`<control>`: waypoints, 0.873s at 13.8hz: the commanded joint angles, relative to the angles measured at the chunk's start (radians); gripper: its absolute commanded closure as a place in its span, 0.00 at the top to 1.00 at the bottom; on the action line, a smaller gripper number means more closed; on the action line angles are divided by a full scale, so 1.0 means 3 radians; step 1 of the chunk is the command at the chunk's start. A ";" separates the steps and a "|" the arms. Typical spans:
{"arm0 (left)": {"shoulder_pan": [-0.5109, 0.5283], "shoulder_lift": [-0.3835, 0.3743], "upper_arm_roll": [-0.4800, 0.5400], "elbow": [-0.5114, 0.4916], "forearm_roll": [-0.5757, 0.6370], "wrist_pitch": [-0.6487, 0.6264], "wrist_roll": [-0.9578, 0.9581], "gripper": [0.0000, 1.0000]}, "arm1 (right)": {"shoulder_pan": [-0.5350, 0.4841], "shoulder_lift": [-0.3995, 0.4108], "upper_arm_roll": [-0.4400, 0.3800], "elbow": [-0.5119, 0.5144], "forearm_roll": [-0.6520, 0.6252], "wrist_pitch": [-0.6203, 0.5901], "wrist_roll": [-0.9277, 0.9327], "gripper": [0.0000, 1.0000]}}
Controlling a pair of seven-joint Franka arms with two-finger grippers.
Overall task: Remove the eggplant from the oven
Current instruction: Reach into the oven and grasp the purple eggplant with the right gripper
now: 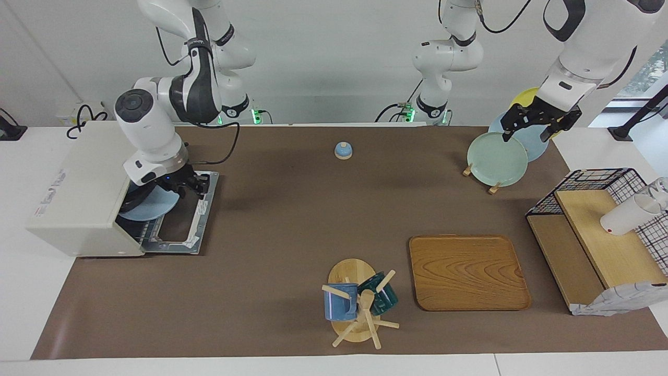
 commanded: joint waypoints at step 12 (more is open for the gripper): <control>0.0042 -0.0090 -0.0036 -0.0101 0.0053 0.0027 -0.0022 1.00 | -0.0257 -0.0247 0.0024 -0.0693 -0.0151 0.0581 -0.0365 0.35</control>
